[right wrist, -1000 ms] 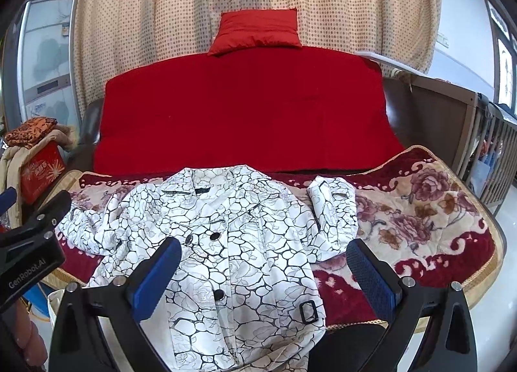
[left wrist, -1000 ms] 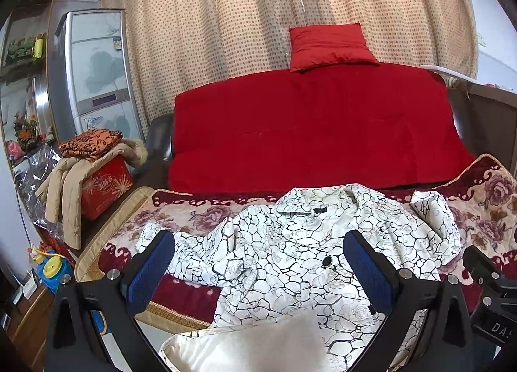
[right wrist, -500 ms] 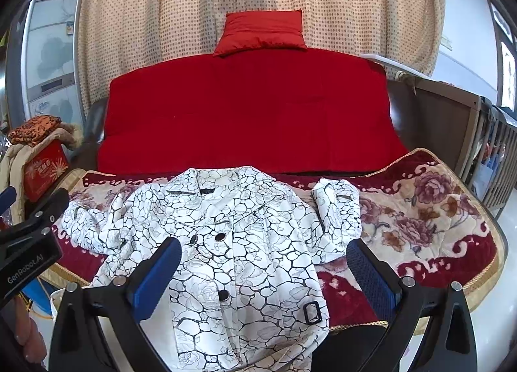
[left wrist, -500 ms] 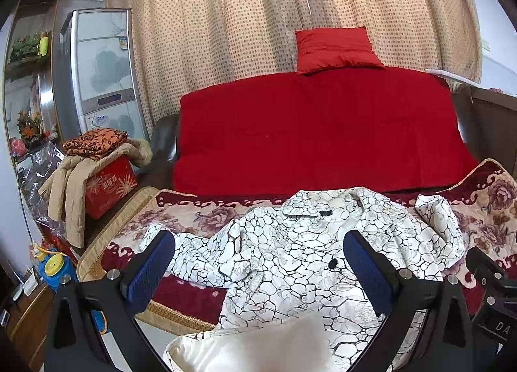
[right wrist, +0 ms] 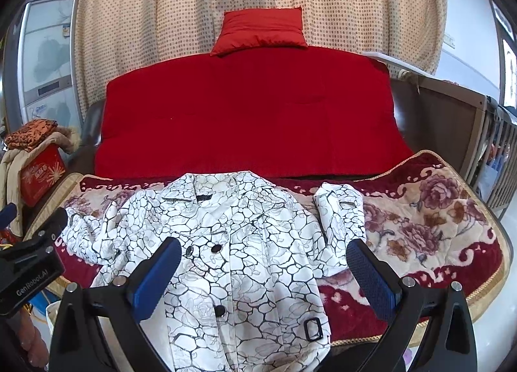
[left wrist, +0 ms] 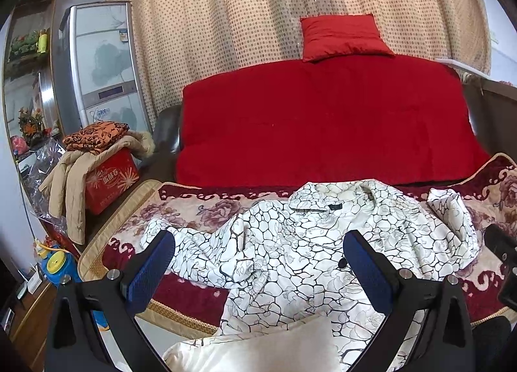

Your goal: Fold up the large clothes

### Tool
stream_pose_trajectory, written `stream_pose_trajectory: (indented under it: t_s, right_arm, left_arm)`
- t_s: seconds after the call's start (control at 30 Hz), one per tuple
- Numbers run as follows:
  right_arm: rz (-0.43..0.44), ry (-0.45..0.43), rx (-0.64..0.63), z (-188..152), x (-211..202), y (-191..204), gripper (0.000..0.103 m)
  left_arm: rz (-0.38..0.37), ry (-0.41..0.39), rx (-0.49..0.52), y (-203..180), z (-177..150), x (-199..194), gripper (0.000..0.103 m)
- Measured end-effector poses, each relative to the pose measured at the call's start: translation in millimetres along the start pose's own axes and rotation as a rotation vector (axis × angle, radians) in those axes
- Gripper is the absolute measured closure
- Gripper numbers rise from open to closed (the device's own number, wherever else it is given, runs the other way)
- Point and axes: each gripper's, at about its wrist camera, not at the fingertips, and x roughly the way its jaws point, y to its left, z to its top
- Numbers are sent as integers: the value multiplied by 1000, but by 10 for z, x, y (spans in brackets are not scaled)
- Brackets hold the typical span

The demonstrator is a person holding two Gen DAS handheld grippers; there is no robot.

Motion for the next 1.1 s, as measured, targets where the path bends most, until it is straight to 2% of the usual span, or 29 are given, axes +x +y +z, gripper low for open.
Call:
stream_pose_trajectory:
  t_s: [0.13,0.2,0.33,0.43,0.57,0.7,0.77,0.83,0.87,0.93,1.07,1.1]
  right_arm:
    - [40,8,10,37,153,-69,0]
    - [94,26,38,72,277,-192,0]
    - [189,24,120,207,586,-678,0]
    - [252,35,261,273,903,-1288,0]
    - [239,92,529,193,1423,-2121,0]
    - [256,160,717,55,1971,-2590,0]
    - [297,211,803,-28,2289,-2714,3]
    - [303,241,850,-85,2550,-2803,6]
    - [282,254,850,-112,2668,-2824,8]
    - [267,284,840,-72,2897,-2854,24]
    - [241,320,808,6,3309,-2899,29]
    - [245,339,807,-6,3401,-2900,36]
  left_arm:
    - [-13,39,12,-64,-25,169,0]
    - [-53,98,32,-150,-68,324,0]
    - [-112,180,65,-313,-177,560,0]
    - [-119,203,88,-441,-219,688,0]
    - [-149,247,114,-627,-228,866,0]
    - [-195,300,154,-829,-254,1020,0]
    - [-206,314,172,-913,-259,1069,0]
    - [-205,318,188,-986,-255,1116,0]
    - [-205,322,193,-1018,-250,1144,0]
    - [-219,335,198,-1087,-239,1197,0]
    - [-226,352,219,-1184,-231,1278,0]
    - [-227,348,214,-1201,-233,1292,0]
